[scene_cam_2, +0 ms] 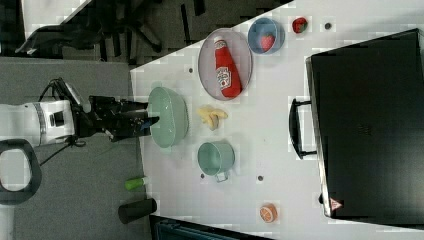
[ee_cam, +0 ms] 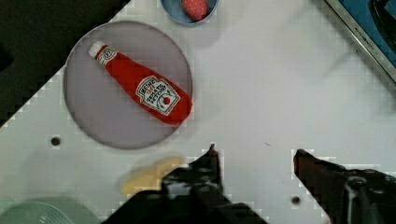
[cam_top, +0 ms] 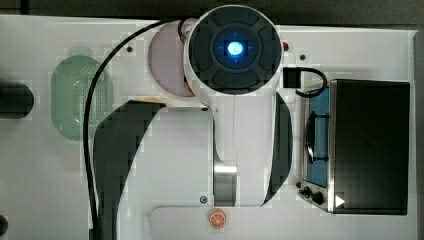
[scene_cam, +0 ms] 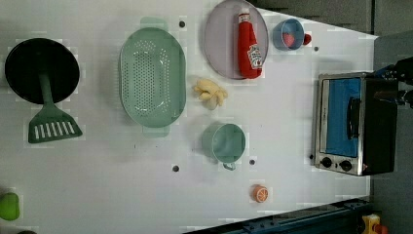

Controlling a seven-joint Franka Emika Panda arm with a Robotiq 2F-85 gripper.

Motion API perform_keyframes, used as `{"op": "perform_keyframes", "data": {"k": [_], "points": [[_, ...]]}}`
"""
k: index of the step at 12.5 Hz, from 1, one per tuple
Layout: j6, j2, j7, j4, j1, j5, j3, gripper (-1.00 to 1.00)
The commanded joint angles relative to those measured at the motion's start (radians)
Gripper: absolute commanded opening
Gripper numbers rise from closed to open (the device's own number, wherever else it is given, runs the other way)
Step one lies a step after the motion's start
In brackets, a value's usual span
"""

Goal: Flap open oven.

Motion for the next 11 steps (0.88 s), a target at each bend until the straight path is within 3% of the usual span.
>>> {"op": "perform_keyframes", "data": {"k": [1,3,5,6,11], "points": [[-0.159,-0.400,0.080,-0.259,-0.044,0.019,-0.027,0.58],[-0.159,-0.400,0.080,-0.259,-0.044,0.019,-0.027,1.00],[-0.159,-0.400,0.080,-0.259,-0.044,0.019,-0.027,1.00],[-0.159,-0.399,0.080,-0.260,-0.044,0.019,-0.027,0.90],[-0.152,-0.381,0.079,-0.263,-0.046,0.019,-0.041,-0.32]]}}
